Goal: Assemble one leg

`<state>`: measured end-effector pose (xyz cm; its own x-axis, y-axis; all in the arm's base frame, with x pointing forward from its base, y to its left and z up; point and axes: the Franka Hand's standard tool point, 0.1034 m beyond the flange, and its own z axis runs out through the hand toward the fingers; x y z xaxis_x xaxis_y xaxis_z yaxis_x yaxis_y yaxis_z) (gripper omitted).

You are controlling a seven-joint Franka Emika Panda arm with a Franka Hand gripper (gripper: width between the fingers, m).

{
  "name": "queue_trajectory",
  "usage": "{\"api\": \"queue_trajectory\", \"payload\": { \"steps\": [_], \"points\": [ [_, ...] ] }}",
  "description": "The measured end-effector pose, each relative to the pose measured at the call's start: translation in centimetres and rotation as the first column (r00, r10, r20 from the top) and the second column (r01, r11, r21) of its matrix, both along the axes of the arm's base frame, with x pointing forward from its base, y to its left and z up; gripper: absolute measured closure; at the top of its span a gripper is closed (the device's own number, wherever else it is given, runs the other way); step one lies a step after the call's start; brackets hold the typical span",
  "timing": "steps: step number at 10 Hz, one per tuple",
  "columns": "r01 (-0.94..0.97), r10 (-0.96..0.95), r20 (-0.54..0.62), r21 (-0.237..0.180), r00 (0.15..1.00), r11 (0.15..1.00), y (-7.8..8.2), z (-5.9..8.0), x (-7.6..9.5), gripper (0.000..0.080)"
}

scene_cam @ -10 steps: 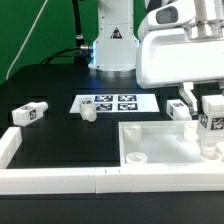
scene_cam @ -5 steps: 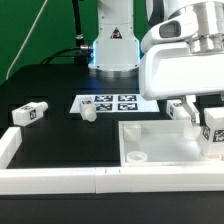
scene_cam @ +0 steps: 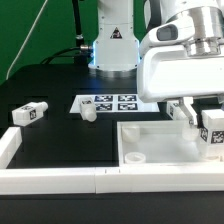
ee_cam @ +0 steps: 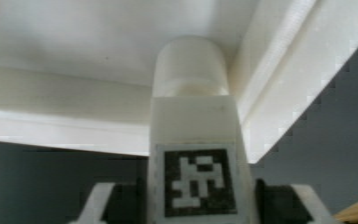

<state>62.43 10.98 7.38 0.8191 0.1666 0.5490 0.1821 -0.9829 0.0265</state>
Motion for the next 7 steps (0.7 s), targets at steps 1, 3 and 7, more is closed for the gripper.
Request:
{"api": "queue_trajectory", "payload": {
  "steps": [1,3,7],
  "points": [
    [-0.001,0.001,0.000,0.000,1.000,1.000,0.0,0.0,0.0,0.0413],
    [0.008,-0.007,-0.100,0.004,0.995,1.000,0.4,1.0,0.4,0.0189],
    [0.069,-0.059,-0.400,0.010,0.914,0.998,0.0,1.5,1.4,0.0152]
  ]
}}
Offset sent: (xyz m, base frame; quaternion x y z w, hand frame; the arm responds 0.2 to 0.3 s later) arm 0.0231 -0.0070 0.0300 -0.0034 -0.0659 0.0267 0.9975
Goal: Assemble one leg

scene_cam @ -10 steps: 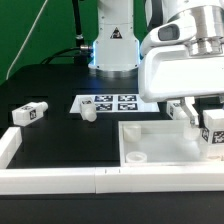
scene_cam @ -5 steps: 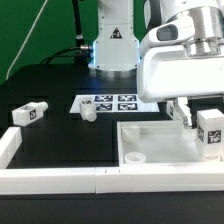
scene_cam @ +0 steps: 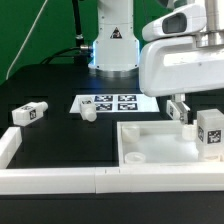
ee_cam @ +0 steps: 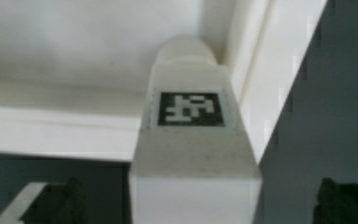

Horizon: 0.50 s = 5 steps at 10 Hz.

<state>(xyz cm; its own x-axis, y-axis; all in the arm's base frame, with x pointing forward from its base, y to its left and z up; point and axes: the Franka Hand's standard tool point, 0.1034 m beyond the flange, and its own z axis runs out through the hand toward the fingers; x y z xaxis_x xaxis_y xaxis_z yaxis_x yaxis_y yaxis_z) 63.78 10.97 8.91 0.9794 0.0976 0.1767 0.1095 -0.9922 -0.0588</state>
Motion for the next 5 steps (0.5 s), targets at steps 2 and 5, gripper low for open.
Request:
{"api": "queue_trajectory", "payload": {
  "steps": [2,5],
  "points": [
    [0.037,-0.036,-0.123,0.002,0.992,0.999,0.31,-0.30,0.15,0.0151],
    [0.093,-0.092,-0.151,0.002,0.984,0.996,0.49,-0.83,-0.11,0.0276]
  ]
}}
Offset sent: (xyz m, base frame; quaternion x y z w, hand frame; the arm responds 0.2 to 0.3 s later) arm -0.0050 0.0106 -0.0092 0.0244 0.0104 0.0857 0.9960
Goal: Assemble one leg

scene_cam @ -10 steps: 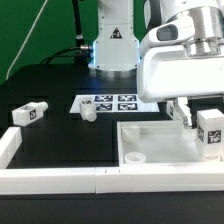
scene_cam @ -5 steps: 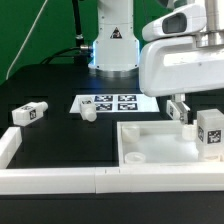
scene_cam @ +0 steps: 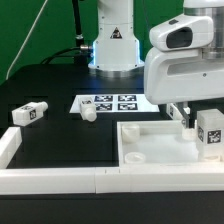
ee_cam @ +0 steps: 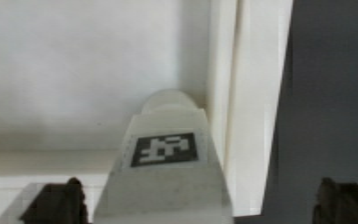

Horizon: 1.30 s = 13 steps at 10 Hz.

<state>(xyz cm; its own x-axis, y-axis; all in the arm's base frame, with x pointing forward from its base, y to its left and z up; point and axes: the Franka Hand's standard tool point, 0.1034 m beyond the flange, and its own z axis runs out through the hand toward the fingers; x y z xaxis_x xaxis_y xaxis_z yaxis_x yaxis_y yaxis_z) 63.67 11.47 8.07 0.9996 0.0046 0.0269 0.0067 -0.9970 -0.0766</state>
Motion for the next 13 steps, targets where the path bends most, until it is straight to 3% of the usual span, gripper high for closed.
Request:
{"api": "queue_trajectory", "payload": {
  "steps": [1,3,6,7,10,11,13],
  "points": [
    [-0.001,0.001,0.000,-0.001,1.000,1.000,-0.01,-0.01,0.00,0.0276],
    [0.131,-0.131,-0.011,0.002,0.991,0.991,-0.16,-0.05,0.00,0.0508],
    [0.307,-0.307,-0.018,0.005,0.952,0.952,-0.17,-0.11,0.03,0.0508],
    [0.431,-0.431,-0.001,0.011,0.902,0.902,-0.19,-0.29,0.04,0.0508],
    [0.770,-0.767,-0.081,0.014,0.636,0.638,-0.29,-0.39,0.06,0.0509],
    [0.888,-0.880,-0.124,0.014,0.458,0.460,-0.01,-0.45,-0.04,0.0509],
    [0.977,-0.961,-0.182,0.012,0.210,0.211,0.44,-0.46,0.10,0.0509]
  ]
}}
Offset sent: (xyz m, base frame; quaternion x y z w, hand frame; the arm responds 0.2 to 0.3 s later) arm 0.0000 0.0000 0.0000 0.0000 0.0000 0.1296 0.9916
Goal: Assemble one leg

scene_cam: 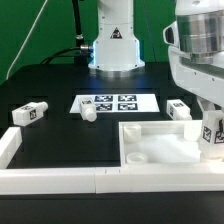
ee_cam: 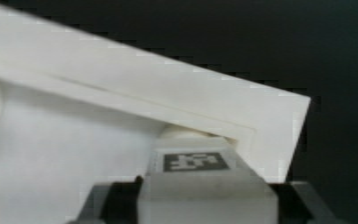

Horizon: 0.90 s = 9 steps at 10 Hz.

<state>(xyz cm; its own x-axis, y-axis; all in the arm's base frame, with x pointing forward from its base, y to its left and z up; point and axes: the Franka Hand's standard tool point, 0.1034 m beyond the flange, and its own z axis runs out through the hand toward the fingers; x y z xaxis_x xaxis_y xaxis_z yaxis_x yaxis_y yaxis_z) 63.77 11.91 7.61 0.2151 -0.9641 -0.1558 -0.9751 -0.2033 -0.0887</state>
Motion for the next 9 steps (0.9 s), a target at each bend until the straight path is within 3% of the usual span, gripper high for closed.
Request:
{"api": "queue_trajectory", "payload": {
  "steps": [3,4,5,8,9],
  "points": [
    [-0.028,0.029,0.015,-0.009,0.999,1.000,0.32,0.00,-0.01,0.0509],
    [-0.167,0.168,0.047,-0.027,0.985,0.986,0.33,-0.02,0.08,0.0328],
    [-0.355,0.360,0.095,-0.063,0.928,0.933,-0.24,0.06,0.49,0.0213],
    [-0.674,0.695,0.116,-0.174,0.710,0.718,-0.22,0.54,0.58,0.0153],
    [-0.715,0.737,0.114,-0.183,0.667,0.675,-0.35,0.42,0.50,0.0153]
  ]
}}
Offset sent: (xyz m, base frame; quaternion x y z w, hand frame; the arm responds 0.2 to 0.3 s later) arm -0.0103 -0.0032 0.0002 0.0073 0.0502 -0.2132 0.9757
